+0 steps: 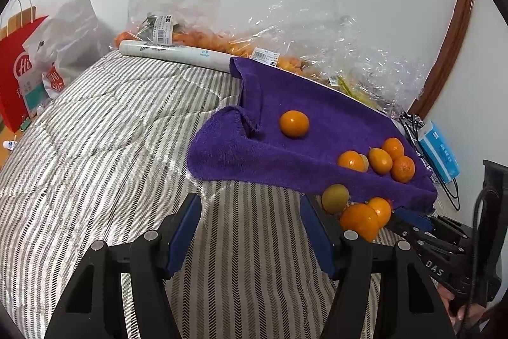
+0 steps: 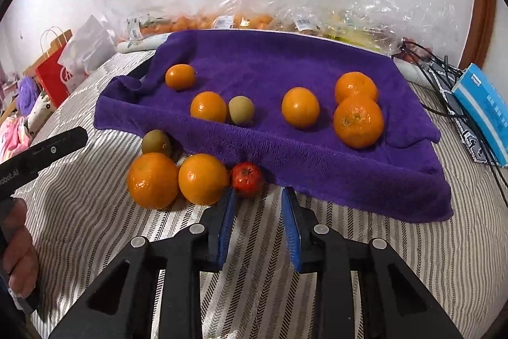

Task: Organize fruits
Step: 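Grasp the red apple on the bed with the right tool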

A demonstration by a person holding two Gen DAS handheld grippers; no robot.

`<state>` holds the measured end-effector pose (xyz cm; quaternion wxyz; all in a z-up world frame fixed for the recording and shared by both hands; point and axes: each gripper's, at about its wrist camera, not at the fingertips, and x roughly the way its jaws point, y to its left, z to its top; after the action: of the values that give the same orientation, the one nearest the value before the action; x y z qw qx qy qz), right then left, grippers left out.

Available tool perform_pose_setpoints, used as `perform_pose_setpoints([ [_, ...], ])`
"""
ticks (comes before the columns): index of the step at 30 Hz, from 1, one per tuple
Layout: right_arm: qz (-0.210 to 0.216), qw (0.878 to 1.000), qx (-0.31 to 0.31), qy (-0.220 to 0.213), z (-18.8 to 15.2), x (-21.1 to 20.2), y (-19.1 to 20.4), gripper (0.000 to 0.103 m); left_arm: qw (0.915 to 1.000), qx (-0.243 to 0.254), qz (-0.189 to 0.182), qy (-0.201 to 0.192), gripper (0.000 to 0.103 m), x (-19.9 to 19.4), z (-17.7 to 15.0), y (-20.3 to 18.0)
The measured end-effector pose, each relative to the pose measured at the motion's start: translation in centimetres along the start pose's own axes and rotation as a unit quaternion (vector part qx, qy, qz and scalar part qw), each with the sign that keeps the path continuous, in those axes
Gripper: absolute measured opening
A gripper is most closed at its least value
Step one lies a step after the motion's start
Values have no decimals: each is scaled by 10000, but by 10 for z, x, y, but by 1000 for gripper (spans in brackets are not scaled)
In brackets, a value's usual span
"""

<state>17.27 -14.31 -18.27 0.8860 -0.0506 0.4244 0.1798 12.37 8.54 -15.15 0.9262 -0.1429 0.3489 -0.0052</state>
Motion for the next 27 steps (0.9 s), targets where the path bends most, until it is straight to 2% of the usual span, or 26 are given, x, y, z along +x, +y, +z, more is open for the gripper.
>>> perform_pose_setpoints([
  [6,-170,9995,-243,97,8,10,11,34,9998,-114,-124,93,62,1,1,2],
  [12,34,9999,-50,97,10,13,5,26,9992,-292,-230,164,62,3,2,7],
  [15,64,9999,34,70,10,12,2,25,9990,-323,-235,193,62,5,2,7],
  [27,306,9981,327,-416,2,-11,-11,25,9994,-150,-267,157,62,7,2,1],
])
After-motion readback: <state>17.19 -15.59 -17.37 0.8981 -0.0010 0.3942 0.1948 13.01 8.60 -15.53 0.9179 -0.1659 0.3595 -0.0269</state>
